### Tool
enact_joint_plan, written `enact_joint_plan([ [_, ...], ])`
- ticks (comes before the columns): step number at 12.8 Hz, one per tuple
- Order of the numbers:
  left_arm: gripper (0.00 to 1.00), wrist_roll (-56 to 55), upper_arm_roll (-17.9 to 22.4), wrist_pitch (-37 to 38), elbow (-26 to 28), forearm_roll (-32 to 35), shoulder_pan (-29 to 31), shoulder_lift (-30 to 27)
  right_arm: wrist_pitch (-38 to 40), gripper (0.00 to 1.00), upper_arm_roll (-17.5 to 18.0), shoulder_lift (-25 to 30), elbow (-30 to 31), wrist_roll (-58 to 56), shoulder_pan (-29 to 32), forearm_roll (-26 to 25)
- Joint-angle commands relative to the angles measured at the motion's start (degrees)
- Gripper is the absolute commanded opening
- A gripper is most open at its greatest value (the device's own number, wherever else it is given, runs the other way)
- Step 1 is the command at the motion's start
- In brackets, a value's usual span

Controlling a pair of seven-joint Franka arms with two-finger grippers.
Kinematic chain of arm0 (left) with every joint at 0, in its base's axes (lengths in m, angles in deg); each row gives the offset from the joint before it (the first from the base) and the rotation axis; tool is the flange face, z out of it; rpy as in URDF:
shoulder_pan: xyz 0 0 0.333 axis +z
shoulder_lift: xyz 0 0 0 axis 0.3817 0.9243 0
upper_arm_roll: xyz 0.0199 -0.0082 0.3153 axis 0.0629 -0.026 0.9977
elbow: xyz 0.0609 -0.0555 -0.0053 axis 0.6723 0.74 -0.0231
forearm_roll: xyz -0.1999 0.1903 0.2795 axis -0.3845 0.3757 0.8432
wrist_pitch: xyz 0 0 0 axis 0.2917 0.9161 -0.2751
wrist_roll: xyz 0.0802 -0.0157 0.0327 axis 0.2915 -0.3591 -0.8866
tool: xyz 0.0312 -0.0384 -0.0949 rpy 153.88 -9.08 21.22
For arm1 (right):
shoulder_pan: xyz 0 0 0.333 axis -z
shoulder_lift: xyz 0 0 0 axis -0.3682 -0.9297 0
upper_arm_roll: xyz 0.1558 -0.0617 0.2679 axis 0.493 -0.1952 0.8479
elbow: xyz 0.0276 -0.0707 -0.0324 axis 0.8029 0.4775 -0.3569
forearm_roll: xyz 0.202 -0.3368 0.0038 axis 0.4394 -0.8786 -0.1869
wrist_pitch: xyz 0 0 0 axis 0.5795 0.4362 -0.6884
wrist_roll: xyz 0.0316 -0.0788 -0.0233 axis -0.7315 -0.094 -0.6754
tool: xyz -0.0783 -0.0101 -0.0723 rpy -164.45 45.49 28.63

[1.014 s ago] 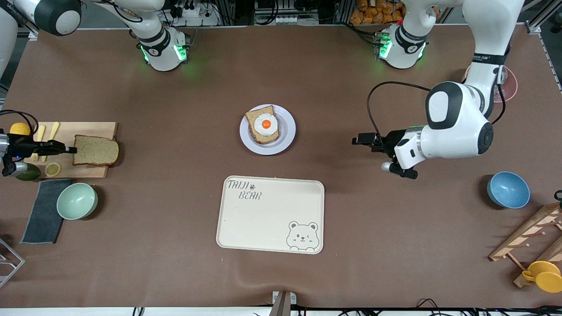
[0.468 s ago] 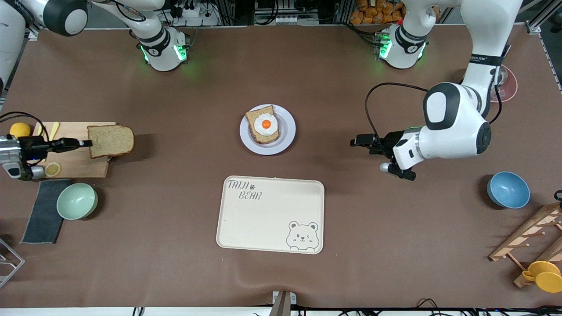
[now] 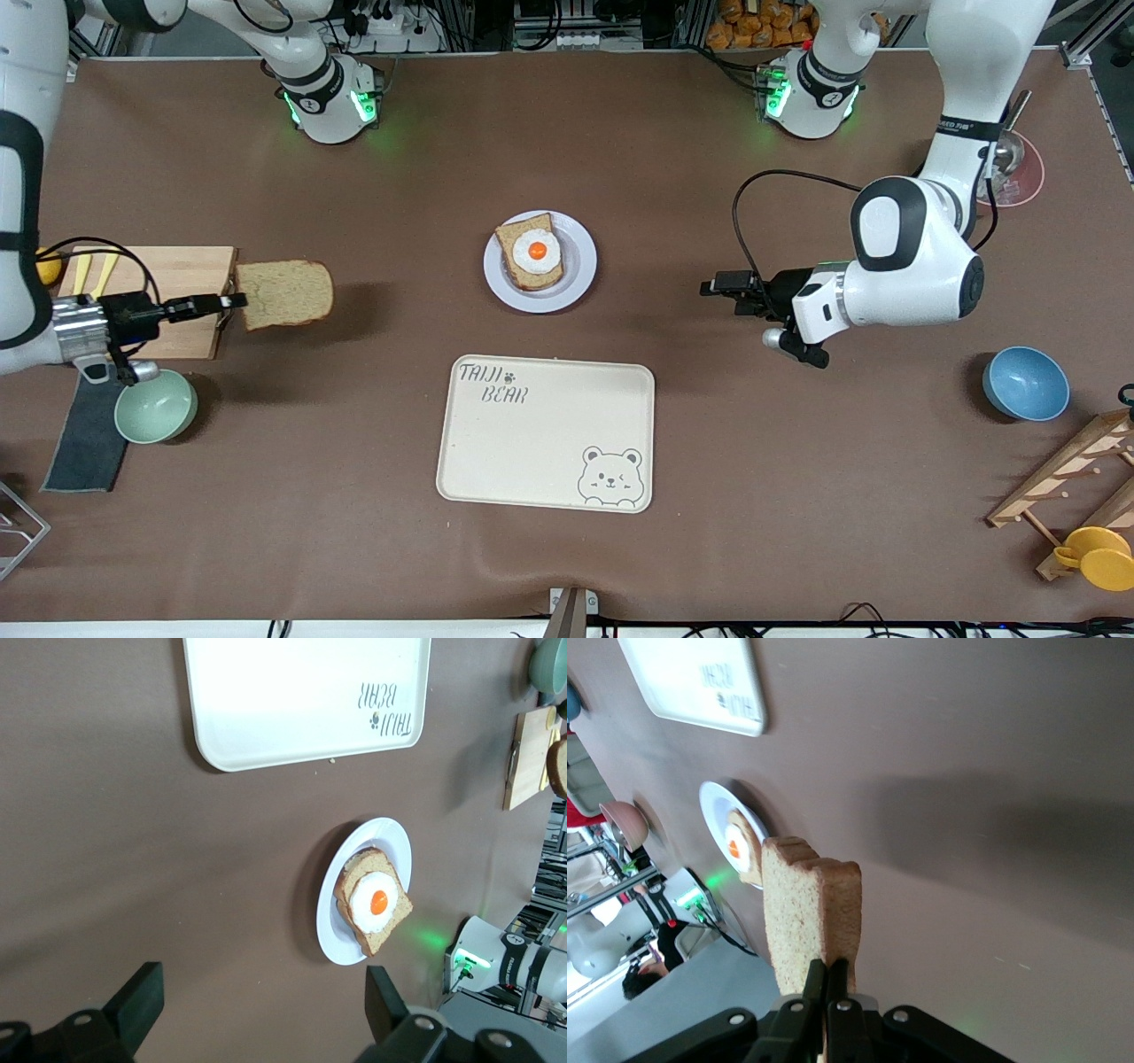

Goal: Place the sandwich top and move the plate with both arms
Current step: 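Lift the bread slice with the right gripper and carry it toward the plate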

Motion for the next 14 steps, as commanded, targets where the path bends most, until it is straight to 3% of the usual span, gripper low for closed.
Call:
enact_joint_plan([
  [1,1.0,1.7,-0.3,-0.8,1.1,-1.8,-0.2,-0.6,-7.4,0.0,8.6,8.7,9.3,7.1,0.8,-0.2],
  [4,1.0,1.7,-1.9,-4.4,3.0,-2.9,-0.2,-0.9,-13.0,0.0,13.8,11.5,14.8,8.2,0.7,0.4],
  [9,1.0,1.7,-3.9,-8.0,3.5,-3.9,-0.3,-0.2,-28.5,0.0,26.0,16.3,26.7,14.7,0.9,1.1],
  [11,1.0,1.7,-3.9,-8.1,3.6,-3.9,-0.1,0.4,-36.6,0.0,32.3,16.5,31.3,15.8,0.8,5.8],
  [14,1.0,1.7,-3.9,-8.1,3.6,-5.3,-0.2,0.7,-47.0,0.0,41.3,16.2,34.3,21.2,0.6,7.3],
])
